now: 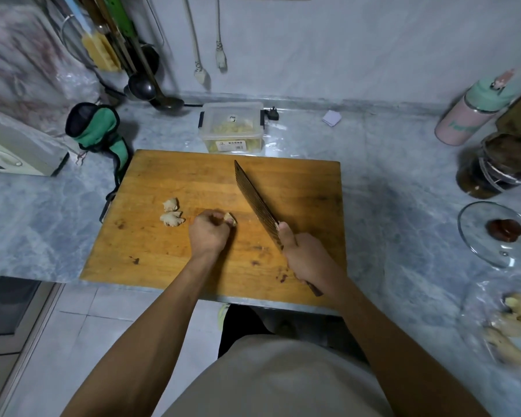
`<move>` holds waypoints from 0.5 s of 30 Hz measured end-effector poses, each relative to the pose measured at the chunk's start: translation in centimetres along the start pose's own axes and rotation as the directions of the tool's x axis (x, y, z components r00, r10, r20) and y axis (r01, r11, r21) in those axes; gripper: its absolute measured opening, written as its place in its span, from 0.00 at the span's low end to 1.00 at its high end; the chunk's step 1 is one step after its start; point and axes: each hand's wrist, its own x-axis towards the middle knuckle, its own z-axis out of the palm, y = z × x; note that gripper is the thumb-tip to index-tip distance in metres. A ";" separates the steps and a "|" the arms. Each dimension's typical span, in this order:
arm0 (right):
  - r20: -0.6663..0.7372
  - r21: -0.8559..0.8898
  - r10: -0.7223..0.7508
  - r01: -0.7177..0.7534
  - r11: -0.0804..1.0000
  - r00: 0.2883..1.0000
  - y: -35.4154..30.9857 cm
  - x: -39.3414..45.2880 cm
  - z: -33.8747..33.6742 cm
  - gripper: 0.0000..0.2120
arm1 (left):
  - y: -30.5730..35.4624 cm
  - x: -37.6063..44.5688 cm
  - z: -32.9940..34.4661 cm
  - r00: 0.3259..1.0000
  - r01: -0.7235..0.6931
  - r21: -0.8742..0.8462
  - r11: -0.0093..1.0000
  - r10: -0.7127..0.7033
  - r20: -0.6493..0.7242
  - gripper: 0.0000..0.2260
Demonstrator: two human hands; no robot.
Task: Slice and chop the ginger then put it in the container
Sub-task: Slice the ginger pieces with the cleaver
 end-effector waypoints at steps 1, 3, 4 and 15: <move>0.017 0.001 -0.007 0.007 1.000 1.000 0.0 -0.2 0.0 0.33 | 0.2 0.1 -0.4 0.996 -0.077 0.096 0.992 0.073 0.041 0.09; 0.047 -0.006 -0.018 0.018 1.000 0.999 0.0 -0.4 0.0 0.33 | 0.6 0.4 -1.1 0.971 -0.211 0.207 0.955 0.182 0.153 0.15; 0.056 -0.009 -0.020 0.020 1.000 0.998 0.0 -0.5 0.0 0.33 | 0.9 0.4 -1.3 0.952 -0.273 0.249 0.929 0.224 0.208 0.15; 0.078 -0.042 -0.024 0.027 0.999 0.997 -0.4 -0.8 0.4 0.33 | 0.1 0.4 -1.2 0.993 0.103 -0.031 0.994 -0.101 0.061 0.06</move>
